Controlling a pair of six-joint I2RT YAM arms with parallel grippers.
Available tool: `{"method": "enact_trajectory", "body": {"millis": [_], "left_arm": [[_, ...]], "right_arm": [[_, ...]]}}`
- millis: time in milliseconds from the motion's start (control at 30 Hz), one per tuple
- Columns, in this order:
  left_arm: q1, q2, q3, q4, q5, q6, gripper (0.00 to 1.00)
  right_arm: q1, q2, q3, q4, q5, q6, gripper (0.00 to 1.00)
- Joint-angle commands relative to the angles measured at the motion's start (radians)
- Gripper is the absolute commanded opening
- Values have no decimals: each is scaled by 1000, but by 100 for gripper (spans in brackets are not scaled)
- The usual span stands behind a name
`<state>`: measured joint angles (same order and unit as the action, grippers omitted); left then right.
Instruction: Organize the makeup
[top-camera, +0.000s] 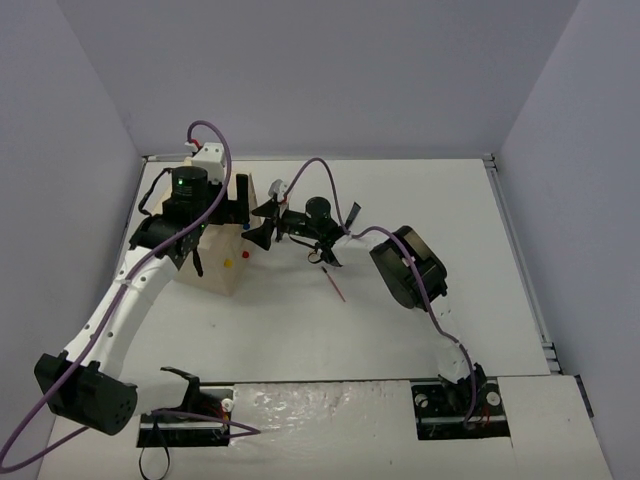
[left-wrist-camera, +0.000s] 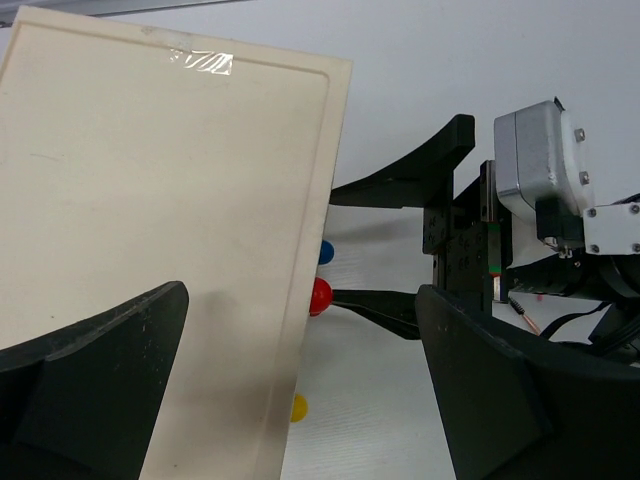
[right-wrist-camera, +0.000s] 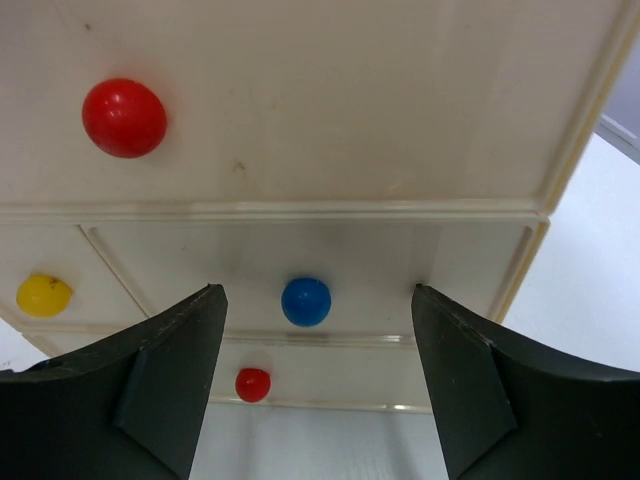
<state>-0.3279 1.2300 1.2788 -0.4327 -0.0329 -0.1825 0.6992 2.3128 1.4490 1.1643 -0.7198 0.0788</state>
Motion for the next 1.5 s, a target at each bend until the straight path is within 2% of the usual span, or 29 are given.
{"method": "enact_trajectory", "body": {"millis": [0, 233, 500, 633, 733, 767, 967, 1467], "left_arm": [[-1, 4, 14, 7, -26, 15, 97], [2, 35, 13, -1, -4, 6, 97], [21, 54, 17, -5, 17, -17, 97], [35, 54, 15, -1, 23, -27, 97], [39, 54, 10, 4, 24, -29, 97], [40, 55, 9, 5, 24, -29, 97], [42, 60, 7, 4, 24, -28, 97], [86, 61, 1, 7, 33, -42, 97]], "right_arm": [[18, -8, 83, 43, 17, -44, 69], [26, 2, 105, 22, 19, -60, 59], [34, -13, 93, 12, 16, -68, 27], [30, -38, 67, 9, 17, -68, 16], [24, -61, 36, 12, 18, -68, 2], [18, -71, 23, 15, 19, -66, 0], [-28, -148, -74, 55, 7, -44, 0], [-105, -395, -297, -154, -28, -162, 0]]}}
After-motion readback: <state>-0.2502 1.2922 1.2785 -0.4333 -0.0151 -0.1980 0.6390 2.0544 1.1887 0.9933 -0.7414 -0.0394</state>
